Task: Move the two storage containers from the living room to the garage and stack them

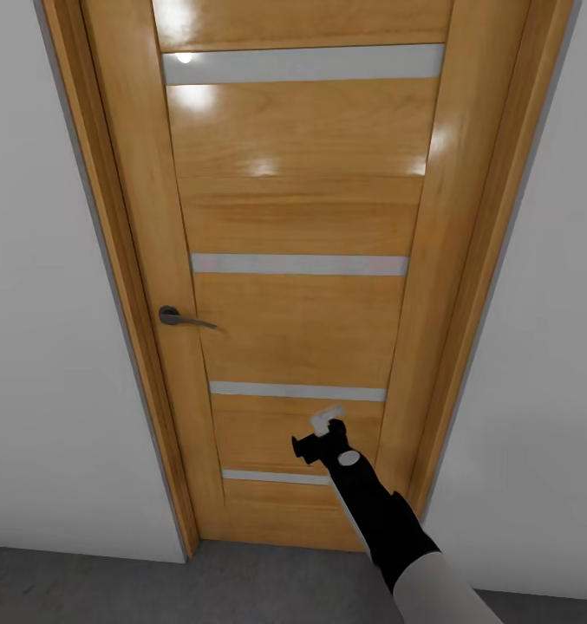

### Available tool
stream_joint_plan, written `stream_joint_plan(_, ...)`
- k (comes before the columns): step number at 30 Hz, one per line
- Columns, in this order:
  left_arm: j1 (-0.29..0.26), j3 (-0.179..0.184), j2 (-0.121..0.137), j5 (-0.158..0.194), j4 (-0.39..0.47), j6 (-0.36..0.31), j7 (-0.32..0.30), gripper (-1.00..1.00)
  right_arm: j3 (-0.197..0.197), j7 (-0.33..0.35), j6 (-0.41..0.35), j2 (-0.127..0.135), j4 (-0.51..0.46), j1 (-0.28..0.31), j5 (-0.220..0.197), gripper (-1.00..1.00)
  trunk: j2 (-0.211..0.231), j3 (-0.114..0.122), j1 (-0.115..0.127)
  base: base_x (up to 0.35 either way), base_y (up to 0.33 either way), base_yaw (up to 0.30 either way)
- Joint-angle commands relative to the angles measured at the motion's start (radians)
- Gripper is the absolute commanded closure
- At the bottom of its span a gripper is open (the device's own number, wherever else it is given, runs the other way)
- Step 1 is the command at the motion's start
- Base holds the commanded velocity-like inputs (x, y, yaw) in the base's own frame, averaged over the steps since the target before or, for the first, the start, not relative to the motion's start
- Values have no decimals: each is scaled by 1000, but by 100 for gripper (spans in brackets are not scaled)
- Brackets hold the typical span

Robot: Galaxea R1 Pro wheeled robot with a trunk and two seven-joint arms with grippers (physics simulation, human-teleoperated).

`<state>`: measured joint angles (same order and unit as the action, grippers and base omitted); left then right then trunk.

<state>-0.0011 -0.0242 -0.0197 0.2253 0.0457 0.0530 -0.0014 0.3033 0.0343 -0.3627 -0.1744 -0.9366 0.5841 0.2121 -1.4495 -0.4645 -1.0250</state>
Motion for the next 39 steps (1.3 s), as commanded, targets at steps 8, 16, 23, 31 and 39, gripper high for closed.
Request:
stream_joint_plan(8, 0, -2, 0, 5, 0, 2, 0, -100, 16, 4, 10, 0, -36, 2, 6, -100, -1, -1, 0, 1, 0, 0)
stream_joint_plan(16, 0, -1, 0, 5, 0, 1, 0, -100, 47, 52, 57, 0, -34, 2, 6, -100, -1, -1, 0, 158, 0, 0)
stream_joint_plan(23, 0, -1, 0, 5, 0, 1, 0, -100, 108, 112, 115, 0, -30, 2, 9, -100, -1, -1, 0, 307, 0, 0)
stream_joint_plan(31, 0, -2, 0, 5, 0, 1, 0, -100, 117, 132, 136, 0, -27, 1, 18, -100, -1, -1, 0, 320, 0, 0)
stream_joint_plan(39, 0, -2, 0, 5, 0, 1, 0, -100, 192, 124, 136, 0, -24, 2, 24, -100, -1, -1, 0, 269, 0, 0)
